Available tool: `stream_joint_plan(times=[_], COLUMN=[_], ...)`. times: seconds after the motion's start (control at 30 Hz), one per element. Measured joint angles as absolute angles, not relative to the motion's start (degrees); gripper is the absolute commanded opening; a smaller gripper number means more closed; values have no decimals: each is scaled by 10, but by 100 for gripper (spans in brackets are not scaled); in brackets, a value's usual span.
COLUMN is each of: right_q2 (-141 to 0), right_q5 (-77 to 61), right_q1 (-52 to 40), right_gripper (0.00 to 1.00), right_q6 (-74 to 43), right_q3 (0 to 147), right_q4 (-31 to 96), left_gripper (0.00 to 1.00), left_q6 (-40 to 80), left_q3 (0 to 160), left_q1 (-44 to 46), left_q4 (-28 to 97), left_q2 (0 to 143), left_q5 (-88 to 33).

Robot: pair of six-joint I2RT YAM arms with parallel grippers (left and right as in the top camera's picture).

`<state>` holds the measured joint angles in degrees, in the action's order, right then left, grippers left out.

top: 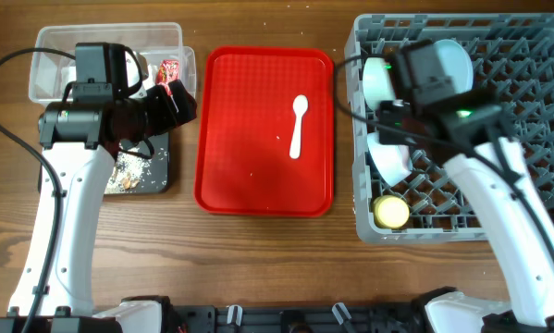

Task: Sort waste into correct bins and load items into the dishwasher rack
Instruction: 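Insert the white fork into the rack with the right gripper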

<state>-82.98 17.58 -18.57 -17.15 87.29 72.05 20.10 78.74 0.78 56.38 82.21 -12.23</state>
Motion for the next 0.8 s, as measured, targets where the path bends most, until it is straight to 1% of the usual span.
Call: stream_joint_plan(times=[0.03, 0.13, 0.2, 0.3, 0.33, 0.37, 0.4, 0.43, 0.47, 0.5, 0.57, 0.63, 0.7, 0.73, 0.77, 0.8], right_q2=[-829, -832, -835, -846, -849, -851, -852, -852, -852, -852, -852, -852, -852, -852, -852, -853], right_q5=[196, 230, 238, 274, 281, 286, 288, 290, 294, 296, 296, 288, 249, 212, 172, 103], right_q1=[-169, -134, -130, -115, -110, -106, -104, -101, -98, -96, -96, -96, -95, -95, -95, -95], right_gripper=[4, 4, 4, 5, 17, 33, 44, 58, 70, 73, 76, 76, 71, 64, 61, 55], right_q6=[-166, -133, -107, -84, -78, -74, -70, -71, -67, -63, -60, -59, -59, -59, -60, -59], right_q3=[872, 829, 805, 717, 701, 689, 686, 684, 684, 684, 684, 684, 699, 721, 743, 778], right_q4=[738, 735, 721, 667, 655, 647, 643, 638, 631, 624, 611, 608, 626, 637, 649, 656], left_gripper=[100, 100, 100, 100, 100, 100, 100, 100, 100, 100, 100, 100, 100, 100, 100, 100], left_q6=[201, 201, 201, 201, 201, 201, 201, 201, 201, 201, 201, 201, 201, 201, 201, 201], left_q3=[787, 787, 787, 787, 787, 787, 787, 787, 787, 787, 787, 787, 787, 787, 787, 787], left_q1=[8, 8, 8, 8, 8, 8, 8, 8, 8, 8, 8, 8, 8, 8, 8, 8], left_q4=[564, 564, 564, 564, 564, 564, 564, 564, 564, 564, 564, 564, 564, 564, 564, 564], left_q2=[822, 822, 822, 822, 822, 822, 822, 822, 822, 822, 822, 822, 822, 822, 822, 822], left_q5=[-122, -122, -122, -122, -122, -122, -122, -122, -122, -122, -122, -122, -122, -122, -122, -122])
